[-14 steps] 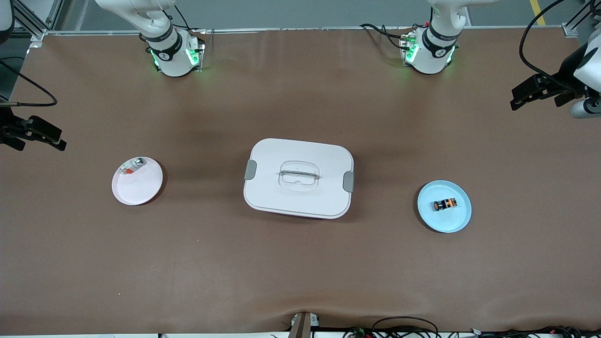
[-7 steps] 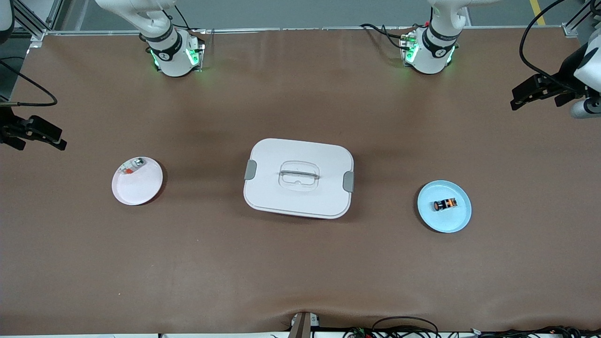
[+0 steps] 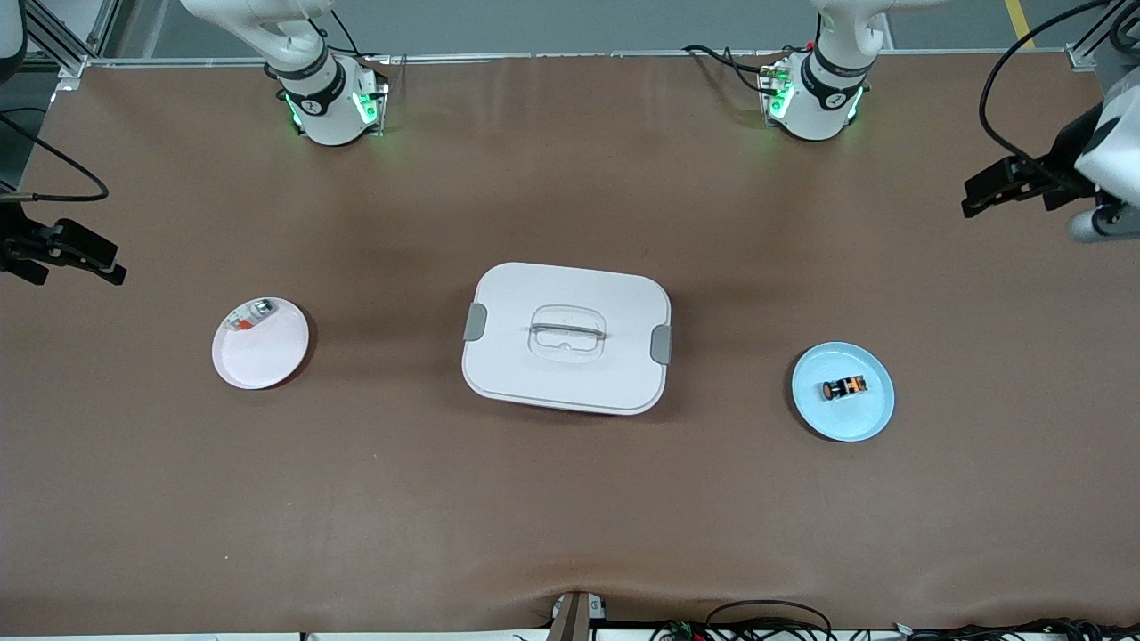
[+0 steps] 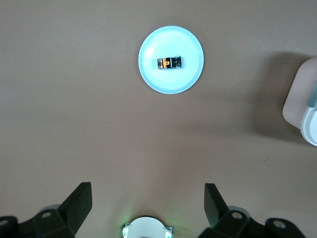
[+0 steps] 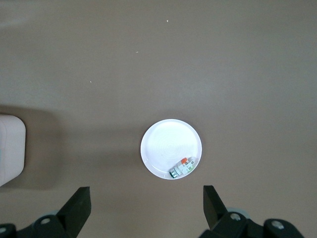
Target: Transfer orange switch to right arm and place
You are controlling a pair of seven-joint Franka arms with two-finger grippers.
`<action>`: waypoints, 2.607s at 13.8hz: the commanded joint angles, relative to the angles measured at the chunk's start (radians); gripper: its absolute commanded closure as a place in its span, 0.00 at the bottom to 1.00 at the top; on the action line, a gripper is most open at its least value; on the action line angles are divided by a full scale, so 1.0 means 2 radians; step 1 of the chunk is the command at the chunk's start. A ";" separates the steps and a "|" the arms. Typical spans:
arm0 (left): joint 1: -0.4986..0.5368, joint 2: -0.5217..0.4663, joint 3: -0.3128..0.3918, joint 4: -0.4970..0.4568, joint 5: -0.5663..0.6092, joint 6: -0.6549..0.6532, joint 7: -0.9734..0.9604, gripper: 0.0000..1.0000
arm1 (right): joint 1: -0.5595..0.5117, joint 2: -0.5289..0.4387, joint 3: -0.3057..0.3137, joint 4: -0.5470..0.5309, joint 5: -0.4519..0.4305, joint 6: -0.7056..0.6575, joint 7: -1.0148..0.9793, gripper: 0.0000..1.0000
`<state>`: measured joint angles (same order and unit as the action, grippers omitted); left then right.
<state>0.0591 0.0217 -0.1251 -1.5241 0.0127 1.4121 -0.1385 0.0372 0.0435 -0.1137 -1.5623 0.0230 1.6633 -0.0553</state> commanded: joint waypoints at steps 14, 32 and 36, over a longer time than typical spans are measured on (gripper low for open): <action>0.011 0.156 0.000 -0.130 0.020 0.313 -0.011 0.00 | 0.001 0.004 -0.001 0.011 -0.007 -0.008 -0.002 0.00; 0.007 0.281 -0.001 -0.171 0.020 0.512 -0.032 0.00 | 0.001 0.004 -0.001 0.012 -0.007 -0.008 -0.002 0.00; 0.007 0.294 -0.001 -0.171 0.020 0.523 -0.032 0.00 | 0.001 0.004 -0.001 0.014 -0.007 -0.008 -0.002 0.00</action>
<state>0.0754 0.6054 -0.1263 -1.8626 0.0330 2.4394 -0.1776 0.0372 0.0436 -0.1141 -1.5604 0.0227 1.6625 -0.0553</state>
